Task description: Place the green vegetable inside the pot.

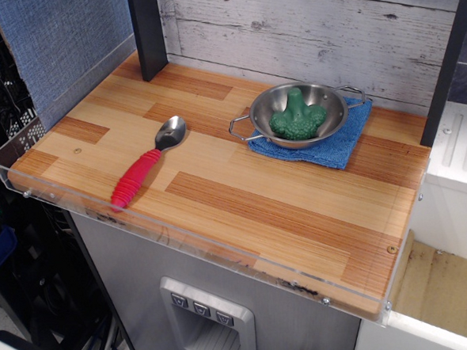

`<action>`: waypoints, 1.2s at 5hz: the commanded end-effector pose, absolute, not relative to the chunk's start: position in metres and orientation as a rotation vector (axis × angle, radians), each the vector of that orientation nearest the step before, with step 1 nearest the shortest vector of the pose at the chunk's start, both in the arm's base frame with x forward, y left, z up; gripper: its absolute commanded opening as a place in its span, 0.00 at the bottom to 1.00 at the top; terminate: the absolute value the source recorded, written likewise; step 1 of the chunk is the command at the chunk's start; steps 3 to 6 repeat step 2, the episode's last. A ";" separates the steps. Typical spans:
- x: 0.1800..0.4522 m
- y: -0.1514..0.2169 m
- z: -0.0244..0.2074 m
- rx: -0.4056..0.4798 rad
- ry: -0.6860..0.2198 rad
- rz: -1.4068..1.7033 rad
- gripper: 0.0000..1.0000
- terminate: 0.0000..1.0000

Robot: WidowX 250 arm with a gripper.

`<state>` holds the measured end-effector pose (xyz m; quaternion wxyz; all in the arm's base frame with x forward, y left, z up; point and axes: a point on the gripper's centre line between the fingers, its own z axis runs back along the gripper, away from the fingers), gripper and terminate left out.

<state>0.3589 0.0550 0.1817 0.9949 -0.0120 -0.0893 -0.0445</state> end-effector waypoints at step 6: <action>0.347 0.061 0.201 -0.021 -0.182 -0.121 1.00 1.00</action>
